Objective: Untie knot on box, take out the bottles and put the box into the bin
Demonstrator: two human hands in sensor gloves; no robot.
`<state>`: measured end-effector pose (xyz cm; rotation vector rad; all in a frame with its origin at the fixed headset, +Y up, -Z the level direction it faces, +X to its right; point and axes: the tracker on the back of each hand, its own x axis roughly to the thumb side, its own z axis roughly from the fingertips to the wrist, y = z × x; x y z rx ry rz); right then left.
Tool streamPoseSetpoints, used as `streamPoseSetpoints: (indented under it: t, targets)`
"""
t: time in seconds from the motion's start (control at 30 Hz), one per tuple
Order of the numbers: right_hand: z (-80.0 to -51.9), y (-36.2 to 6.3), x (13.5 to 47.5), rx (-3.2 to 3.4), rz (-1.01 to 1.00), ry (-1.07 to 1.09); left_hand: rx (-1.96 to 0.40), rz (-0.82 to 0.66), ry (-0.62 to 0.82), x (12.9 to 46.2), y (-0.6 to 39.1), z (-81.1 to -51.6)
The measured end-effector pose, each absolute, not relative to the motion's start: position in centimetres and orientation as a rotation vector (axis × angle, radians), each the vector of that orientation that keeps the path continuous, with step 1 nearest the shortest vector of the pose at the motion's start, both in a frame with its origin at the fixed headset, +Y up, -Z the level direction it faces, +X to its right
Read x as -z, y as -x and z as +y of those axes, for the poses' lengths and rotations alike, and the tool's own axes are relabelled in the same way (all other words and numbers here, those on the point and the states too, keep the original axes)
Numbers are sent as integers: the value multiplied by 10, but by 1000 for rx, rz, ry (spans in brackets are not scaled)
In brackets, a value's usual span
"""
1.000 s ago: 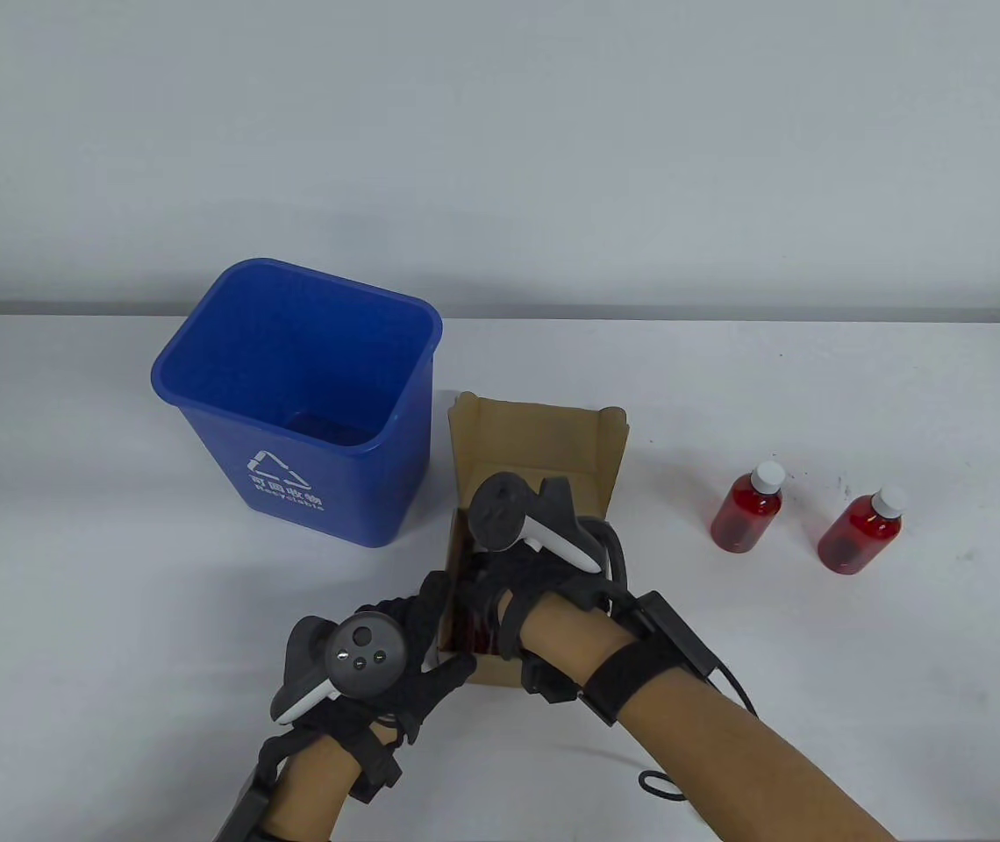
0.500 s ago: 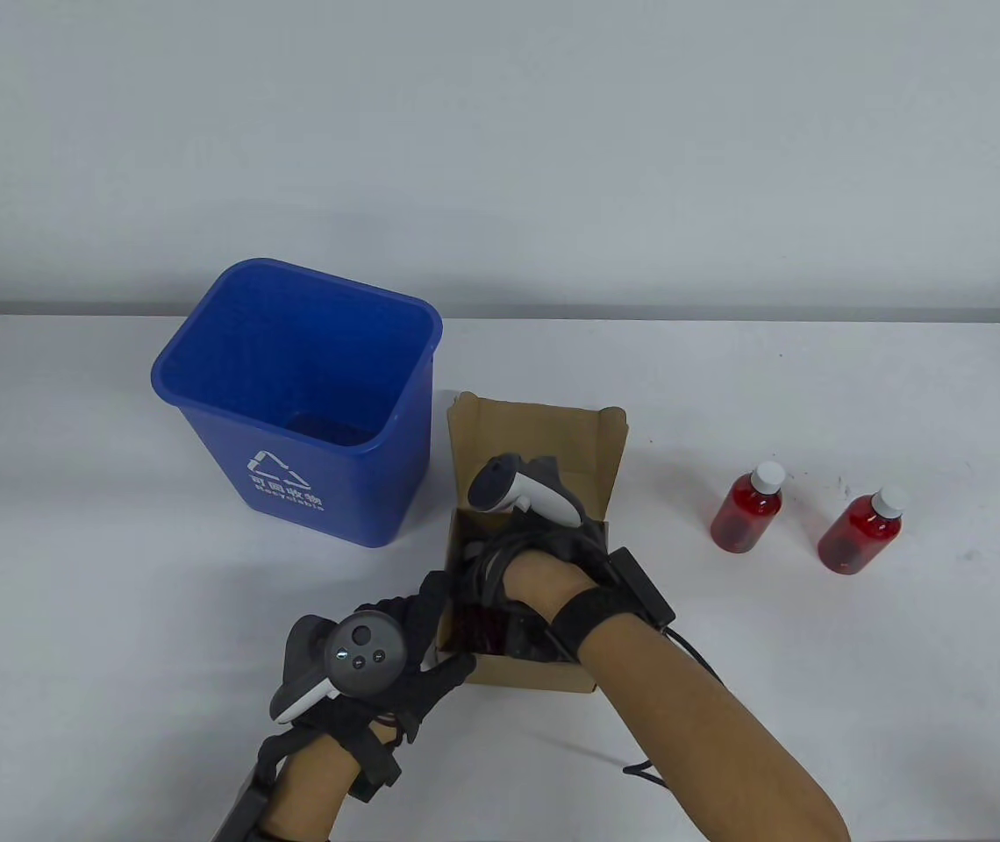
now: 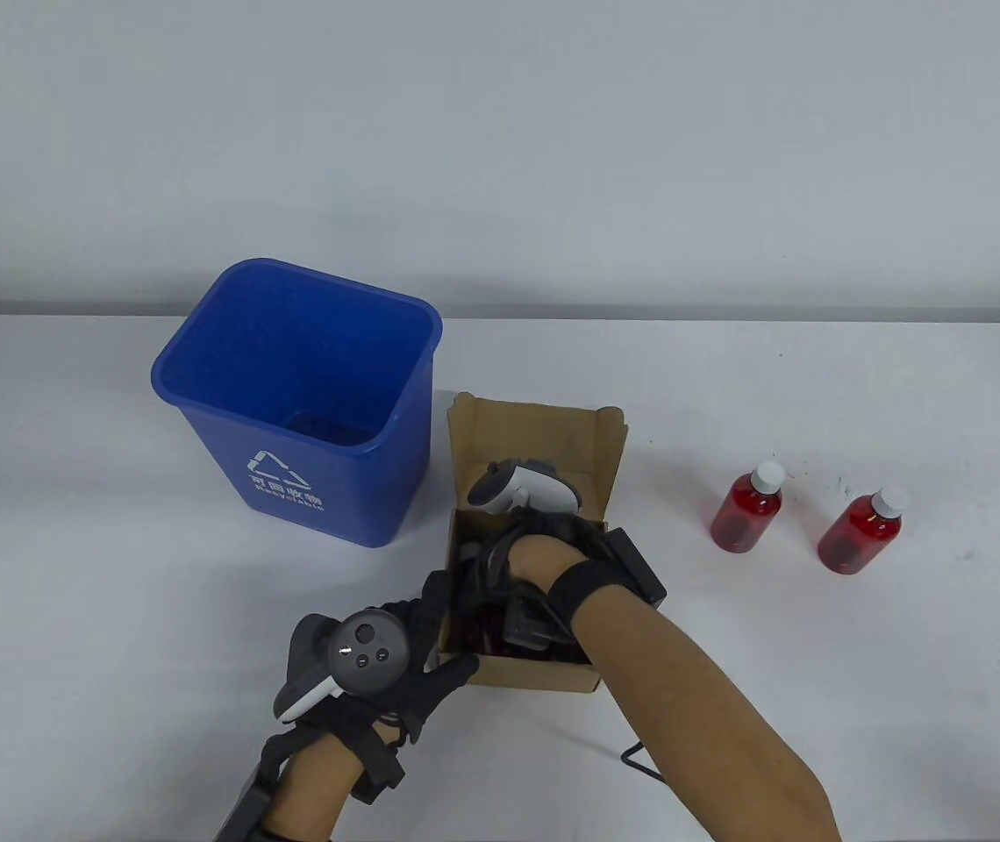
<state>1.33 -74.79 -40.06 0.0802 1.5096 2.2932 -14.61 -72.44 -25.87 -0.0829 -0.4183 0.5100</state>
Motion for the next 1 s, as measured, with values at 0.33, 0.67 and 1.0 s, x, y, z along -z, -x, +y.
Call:
streamPoseSetpoints:
  t: [0.33, 0.67, 1.0]
  targets:
    - [-749, -18, 399, -2192, 1471, -111, -547, -423, 103, 260, 144, -727]
    - [-743, -19, 391, -2204, 1375, -178, -526, -418, 99, 258, 142, -726]
    - [-727, -22, 383, -2094, 1269, -306, -512, -421, 108, 258, 143, -726]
